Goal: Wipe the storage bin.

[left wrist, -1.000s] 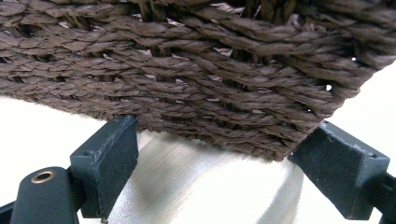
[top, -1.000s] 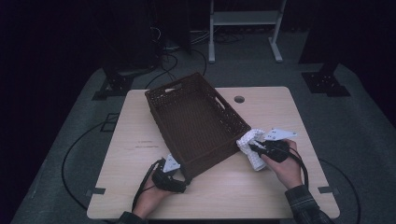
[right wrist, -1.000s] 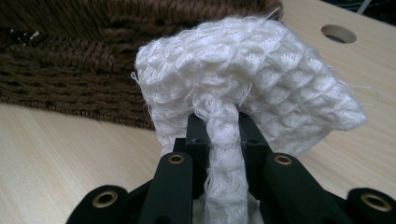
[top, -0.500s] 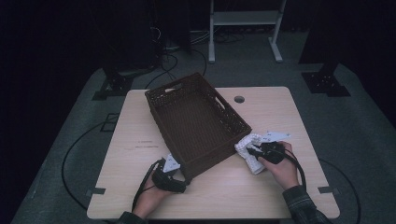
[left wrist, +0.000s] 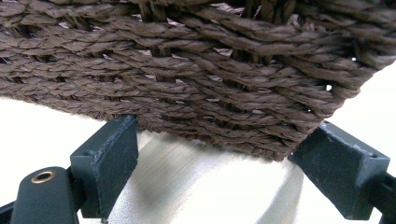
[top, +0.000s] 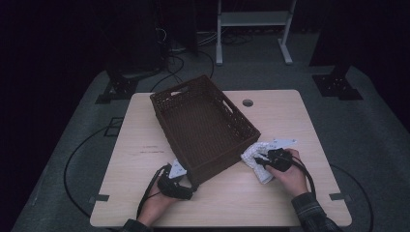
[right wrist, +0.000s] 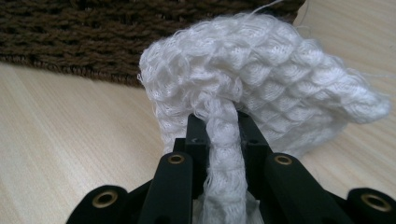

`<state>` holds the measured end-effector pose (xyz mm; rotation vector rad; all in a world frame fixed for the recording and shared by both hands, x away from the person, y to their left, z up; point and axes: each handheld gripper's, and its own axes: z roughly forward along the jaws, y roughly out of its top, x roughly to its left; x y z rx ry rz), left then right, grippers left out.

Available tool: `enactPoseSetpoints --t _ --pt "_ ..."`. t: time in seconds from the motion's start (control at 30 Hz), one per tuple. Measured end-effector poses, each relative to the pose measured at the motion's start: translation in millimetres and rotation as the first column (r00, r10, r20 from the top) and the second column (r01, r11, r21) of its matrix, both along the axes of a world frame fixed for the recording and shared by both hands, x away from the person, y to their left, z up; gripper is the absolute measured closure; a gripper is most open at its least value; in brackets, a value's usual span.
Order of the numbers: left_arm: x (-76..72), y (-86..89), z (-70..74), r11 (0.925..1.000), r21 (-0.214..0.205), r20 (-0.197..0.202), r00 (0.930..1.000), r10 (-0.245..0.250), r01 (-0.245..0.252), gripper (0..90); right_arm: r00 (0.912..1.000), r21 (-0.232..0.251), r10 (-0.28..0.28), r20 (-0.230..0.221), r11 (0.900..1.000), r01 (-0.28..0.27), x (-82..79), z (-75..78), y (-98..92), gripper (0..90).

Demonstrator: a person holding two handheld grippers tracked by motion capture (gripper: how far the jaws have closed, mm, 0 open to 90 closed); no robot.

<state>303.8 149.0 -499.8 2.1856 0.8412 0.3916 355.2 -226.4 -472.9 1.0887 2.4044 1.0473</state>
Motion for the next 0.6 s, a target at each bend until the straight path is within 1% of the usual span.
enactPoseSetpoints --t 0.13,0.3,0.5,0.6 --pt "0.0 0.0 0.0 1.0 0.0 0.0 1.0 0.0 0.0 13.8 0.9998 -0.004 0.002 -0.018 1.0 -0.002 -0.4 -2.1 -0.2 77.8" --pt "0.0 0.0 0.0 1.0 0.0 0.0 1.0 0.0 0.0 13.8 0.9999 -0.008 0.004 -0.012 1.0 -0.004 -1.7 -0.7 1.2 77.6" --pt "0.0 0.0 0.0 1.0 0.0 0.0 1.0 0.0 0.0 13.8 0.9998 0.004 0.011 0.018 0.9999 -0.011 -5.6 5.6 3.0 77.6" --pt "0.0 0.0 0.0 1.0 0.0 0.0 1.0 0.0 0.0 13.8 0.999 0.015 0.009 0.043 0.9998 -0.009 -8.6 10.1 3.0 77.6"
